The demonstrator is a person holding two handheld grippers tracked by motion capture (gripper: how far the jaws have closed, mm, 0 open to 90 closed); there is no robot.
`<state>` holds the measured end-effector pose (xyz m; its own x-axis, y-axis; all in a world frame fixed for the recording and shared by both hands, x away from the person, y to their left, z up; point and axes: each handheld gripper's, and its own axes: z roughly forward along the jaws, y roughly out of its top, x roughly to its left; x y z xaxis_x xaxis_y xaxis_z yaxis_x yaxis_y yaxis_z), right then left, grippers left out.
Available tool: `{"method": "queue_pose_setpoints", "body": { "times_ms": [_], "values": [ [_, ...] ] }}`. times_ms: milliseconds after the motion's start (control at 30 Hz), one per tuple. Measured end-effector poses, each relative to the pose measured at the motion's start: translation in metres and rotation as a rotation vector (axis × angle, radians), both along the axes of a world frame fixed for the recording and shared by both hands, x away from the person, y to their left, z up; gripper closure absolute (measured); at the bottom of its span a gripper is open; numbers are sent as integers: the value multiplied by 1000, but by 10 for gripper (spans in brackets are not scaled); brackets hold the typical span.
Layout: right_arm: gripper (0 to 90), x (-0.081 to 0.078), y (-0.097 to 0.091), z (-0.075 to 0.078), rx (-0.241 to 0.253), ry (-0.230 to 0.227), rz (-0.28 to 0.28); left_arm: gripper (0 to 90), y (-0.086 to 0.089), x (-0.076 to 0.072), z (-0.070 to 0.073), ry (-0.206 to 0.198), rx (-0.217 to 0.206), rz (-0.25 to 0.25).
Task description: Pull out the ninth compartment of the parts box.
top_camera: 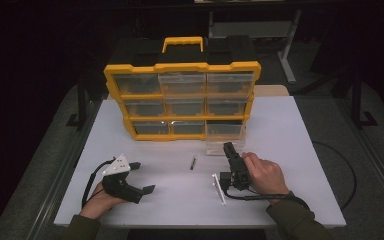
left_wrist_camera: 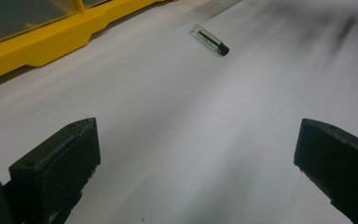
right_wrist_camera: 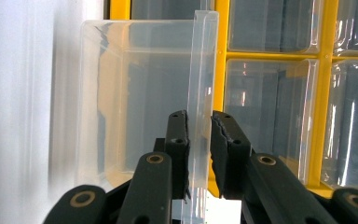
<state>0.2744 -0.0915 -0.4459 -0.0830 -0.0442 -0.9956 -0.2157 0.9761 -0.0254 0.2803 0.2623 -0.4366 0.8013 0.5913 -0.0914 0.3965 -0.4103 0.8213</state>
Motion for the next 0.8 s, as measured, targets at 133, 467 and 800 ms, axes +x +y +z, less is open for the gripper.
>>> {"method": "queue_pose_setpoints", "body": {
  "times_ms": [133, 467, 800],
  "values": [
    [689, -1, 0, -1, 1, -1, 2, 0, 0, 0, 1, -4, 5, 0],
    [535, -7, -2, 1, 12, -54, 18, 0, -1, -1, 0, -6, 5, 0],
    [453, -13, -5, 2, 15, -75, 30, 0, -1, -2, 0, -4, -1, 5]
  ]
}}
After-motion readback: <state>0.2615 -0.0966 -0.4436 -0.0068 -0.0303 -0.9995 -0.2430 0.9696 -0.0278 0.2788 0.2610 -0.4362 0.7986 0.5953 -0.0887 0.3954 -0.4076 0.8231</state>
